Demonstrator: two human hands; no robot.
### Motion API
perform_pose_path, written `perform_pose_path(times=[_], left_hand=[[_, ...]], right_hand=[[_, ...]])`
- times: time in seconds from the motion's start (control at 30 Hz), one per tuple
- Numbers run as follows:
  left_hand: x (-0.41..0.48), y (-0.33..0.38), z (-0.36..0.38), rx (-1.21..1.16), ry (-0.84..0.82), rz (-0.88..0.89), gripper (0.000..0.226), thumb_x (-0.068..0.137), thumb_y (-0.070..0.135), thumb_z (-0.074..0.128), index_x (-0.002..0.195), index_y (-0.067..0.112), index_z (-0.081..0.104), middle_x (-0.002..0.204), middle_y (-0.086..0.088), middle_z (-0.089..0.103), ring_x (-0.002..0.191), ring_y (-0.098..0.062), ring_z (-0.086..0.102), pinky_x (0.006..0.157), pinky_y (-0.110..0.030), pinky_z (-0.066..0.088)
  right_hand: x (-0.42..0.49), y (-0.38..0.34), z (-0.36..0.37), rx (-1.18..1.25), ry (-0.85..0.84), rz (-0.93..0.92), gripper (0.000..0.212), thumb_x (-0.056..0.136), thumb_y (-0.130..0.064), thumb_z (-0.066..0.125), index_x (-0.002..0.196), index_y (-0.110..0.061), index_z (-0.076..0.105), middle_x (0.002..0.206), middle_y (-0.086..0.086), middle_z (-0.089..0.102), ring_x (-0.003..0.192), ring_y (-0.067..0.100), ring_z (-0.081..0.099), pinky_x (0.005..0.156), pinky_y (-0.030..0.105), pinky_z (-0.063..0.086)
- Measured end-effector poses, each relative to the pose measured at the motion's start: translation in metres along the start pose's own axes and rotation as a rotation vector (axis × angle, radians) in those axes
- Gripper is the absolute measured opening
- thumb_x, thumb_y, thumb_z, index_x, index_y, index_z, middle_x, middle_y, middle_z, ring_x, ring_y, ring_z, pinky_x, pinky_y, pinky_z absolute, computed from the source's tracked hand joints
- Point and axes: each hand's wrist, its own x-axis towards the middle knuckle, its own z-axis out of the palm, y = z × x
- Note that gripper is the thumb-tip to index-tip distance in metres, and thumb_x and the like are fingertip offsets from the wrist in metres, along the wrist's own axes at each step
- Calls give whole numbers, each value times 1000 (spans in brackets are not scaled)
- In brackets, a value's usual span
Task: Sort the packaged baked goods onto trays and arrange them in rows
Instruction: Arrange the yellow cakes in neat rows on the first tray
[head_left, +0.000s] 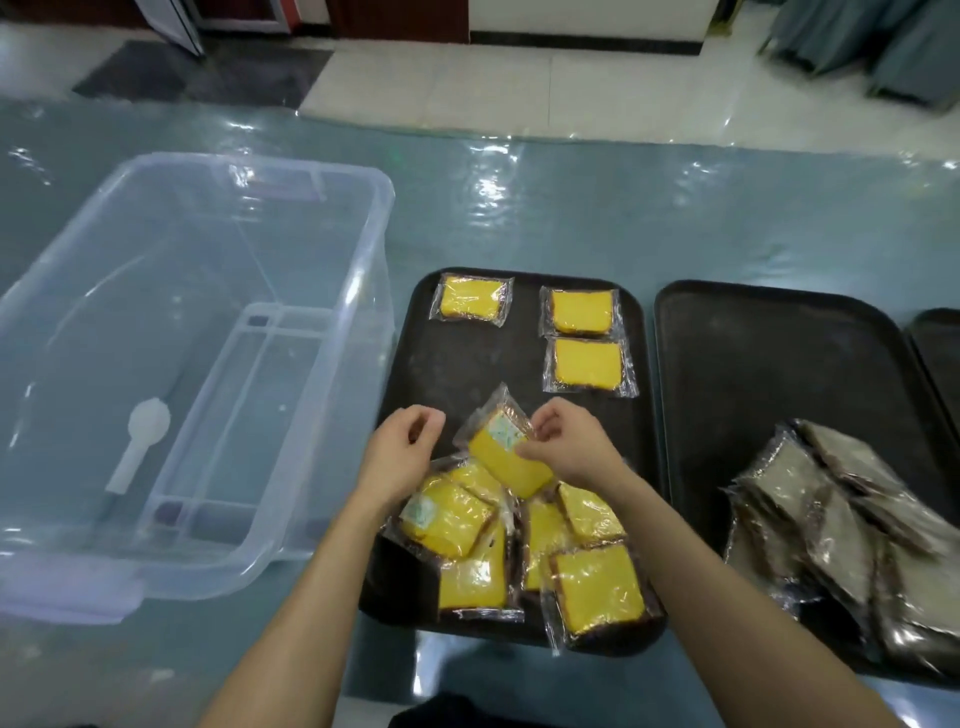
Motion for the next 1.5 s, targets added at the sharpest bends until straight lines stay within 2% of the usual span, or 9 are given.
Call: perform_pose_path(times=[0.13, 0.33, 0.47, 0.53, 0.67, 0.9, 1.03, 1.33, 1.5], left_hand=[[8, 30, -8, -282, -310, -95, 41, 92, 45, 87, 130, 36, 71, 121, 9, 76, 109, -14, 76, 95, -37, 64], [18, 31, -7, -350, -308, -14, 44, 86, 19, 94, 124, 28, 73, 120, -7, 76, 109, -25, 77, 91, -43, 67], [16, 26, 2, -250, 38, 113, 24, 85, 10, 91, 101, 24, 80, 98, 4, 79, 97, -15, 76, 89, -44, 64], [17, 20, 9, -150, 200, 213, 34, 82, 0, 90, 100, 27, 81, 105, 12, 76, 104, -5, 72, 95, -41, 62], [8, 13, 14, -73, 102, 331, 52, 83, -20, 69, 104, 25, 84, 126, 13, 74, 130, -2, 64, 115, -38, 54], [35, -4, 3, -617, 109, -269, 47, 107, 30, 70, 152, 32, 54, 144, -2, 62, 124, -20, 70, 99, -46, 65], [49, 4, 7, -828, 62, -335, 29, 111, 17, 64, 139, 16, 66, 121, -16, 77, 98, -22, 78, 78, -32, 65], [97, -6, 32, -484, 230, -356, 32, 102, 7, 74, 130, 20, 64, 122, -4, 73, 92, -15, 77, 90, -36, 66], [115, -5, 38, -148, 277, -241, 52, 95, 12, 82, 141, 22, 60, 112, 7, 71, 97, -7, 68, 85, -23, 51]], right_hand=[[12, -9, -12, 165, 3, -108, 32, 86, -13, 91, 106, -22, 67, 107, 1, 75, 102, 17, 75, 96, 43, 63], [27, -17, -6, 234, -39, -264, 26, 91, -1, 83, 108, -16, 70, 111, -1, 77, 107, 12, 74, 100, 41, 62], [30, -28, 11, 304, 261, -70, 39, 100, -43, 77, 131, -24, 63, 131, -5, 68, 123, 12, 65, 108, 40, 56], [31, -37, 18, 632, 45, 119, 50, 99, -58, 72, 128, -18, 63, 127, 6, 75, 113, 21, 76, 99, 48, 64], [45, -38, 32, 821, -38, 254, 49, 96, -7, 81, 140, -6, 58, 128, 21, 71, 105, 33, 79, 86, 42, 68], [72, -17, 18, 737, -154, 72, 63, 93, 13, 73, 148, -11, 53, 131, 1, 75, 119, 27, 74, 96, 43, 65], [90, -20, 17, 645, -45, 134, 56, 93, -4, 84, 140, -13, 55, 129, 11, 71, 109, 27, 77, 86, 41, 68], [117, -18, 47, 46, 98, 45, 46, 92, -14, 86, 131, -16, 61, 90, -7, 73, 86, 9, 71, 83, 35, 63], [141, -29, 55, -170, 168, -26, 37, 97, -18, 80, 131, -15, 64, 107, 1, 72, 101, 22, 71, 92, 45, 60]])
